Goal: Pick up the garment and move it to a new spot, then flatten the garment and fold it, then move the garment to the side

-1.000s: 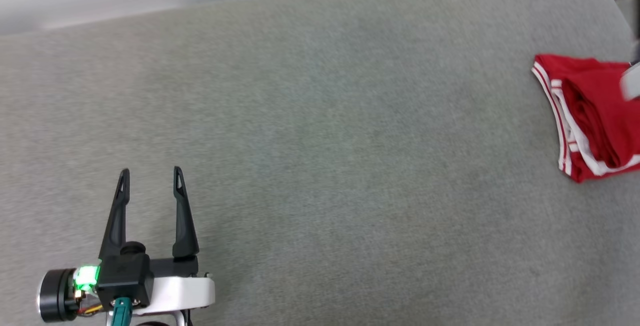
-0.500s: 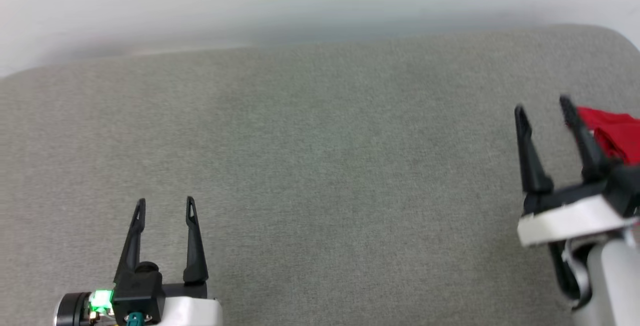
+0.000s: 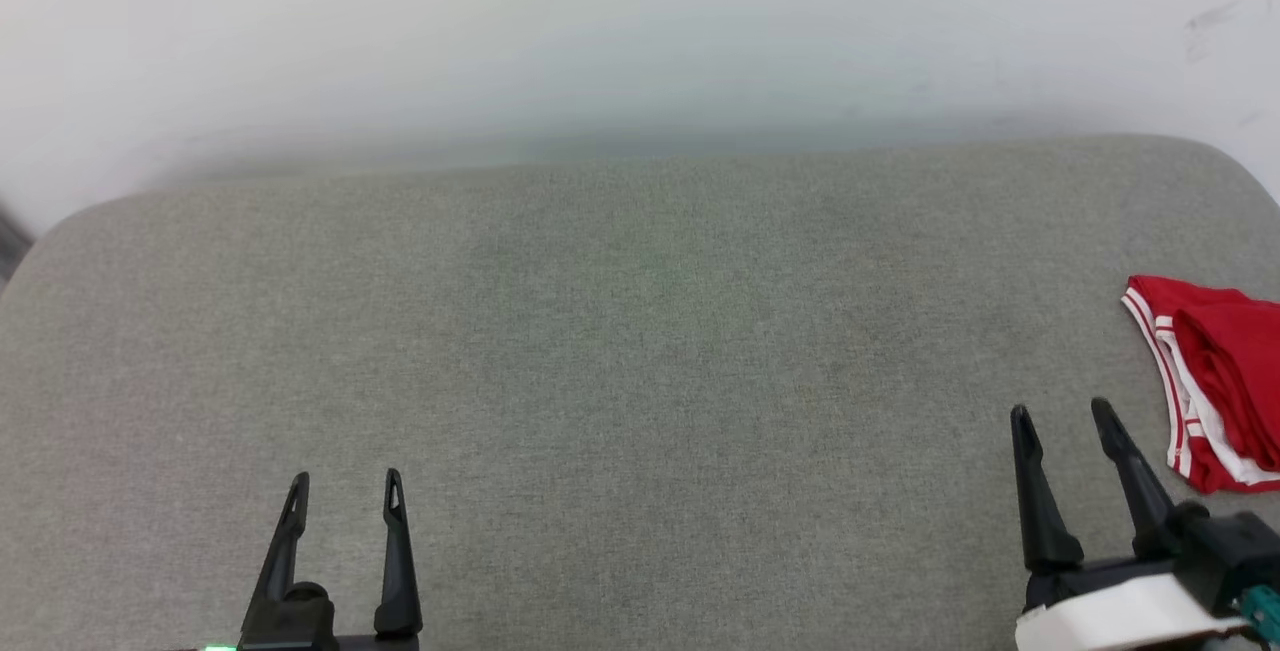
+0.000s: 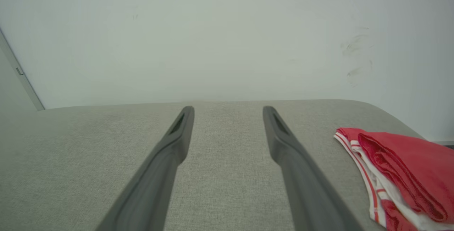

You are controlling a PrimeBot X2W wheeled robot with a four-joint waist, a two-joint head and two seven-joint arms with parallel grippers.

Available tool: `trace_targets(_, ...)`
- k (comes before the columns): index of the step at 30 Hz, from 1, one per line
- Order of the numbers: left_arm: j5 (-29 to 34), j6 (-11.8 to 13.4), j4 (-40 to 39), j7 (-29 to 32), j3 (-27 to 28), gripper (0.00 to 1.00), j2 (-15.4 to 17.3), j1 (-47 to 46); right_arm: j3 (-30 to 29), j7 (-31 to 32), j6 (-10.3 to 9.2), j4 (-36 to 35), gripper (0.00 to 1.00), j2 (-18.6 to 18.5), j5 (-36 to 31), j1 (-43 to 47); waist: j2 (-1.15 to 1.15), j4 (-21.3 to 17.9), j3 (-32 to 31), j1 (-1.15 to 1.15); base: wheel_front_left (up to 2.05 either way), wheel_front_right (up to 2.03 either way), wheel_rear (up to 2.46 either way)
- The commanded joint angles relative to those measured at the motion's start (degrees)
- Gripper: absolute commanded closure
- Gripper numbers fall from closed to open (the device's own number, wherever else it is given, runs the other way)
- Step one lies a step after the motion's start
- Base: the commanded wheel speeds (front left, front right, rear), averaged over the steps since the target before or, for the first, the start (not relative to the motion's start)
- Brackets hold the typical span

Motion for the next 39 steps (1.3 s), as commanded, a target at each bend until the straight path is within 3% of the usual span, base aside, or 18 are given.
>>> trace_targets(1,0.01,-0.25,0.15,-0.12,0.1,0.0,-0.12,0.66,-0.15,-0.08,-0.04,-0.42,0.0,0.42,-0.1,1.41,0.0,0.19,-0.73,0.01,0.0,0.0,0.0)
trace_targets(14,0.31,-2.01,1.79,-0.12,1.03,0.0,-0.61,1.94,-0.22,-0.08,-0.04,-1.05,0.0,1.79,-0.97,4.59,0.0,0.37,-1.98,0.01,0.0,0.0,0.0)
trace_targets(15,0.1,-1.96,1.78,0.01,0.95,1.0,-0.42,1.61,-0.24,0.0,-0.01,-0.99,1.0,1.54,-0.62,4.32,0.0,0.38,-1.99,0.01,0.0,0.0,0.0)
trace_targets(18,-0.29,-1.99,3.19,0.08,0.55,1.0,-0.52,1.8,-0.08,0.08,0.0,0.46,1.0,1.56,-0.34,4.58,0.0,0.38,-1.99,0.01,0.0,0.0,0.0)
trace_targets(39,-26.18,-6.31,7.33,4.4,1.9,1.0,-0.05,-3.07,-0.33,4.76,-0.01,2.97,1.0,0.75,23.49,1.1,0.0,0.35,-1.96,0.01,0.0,0.0,0.0)
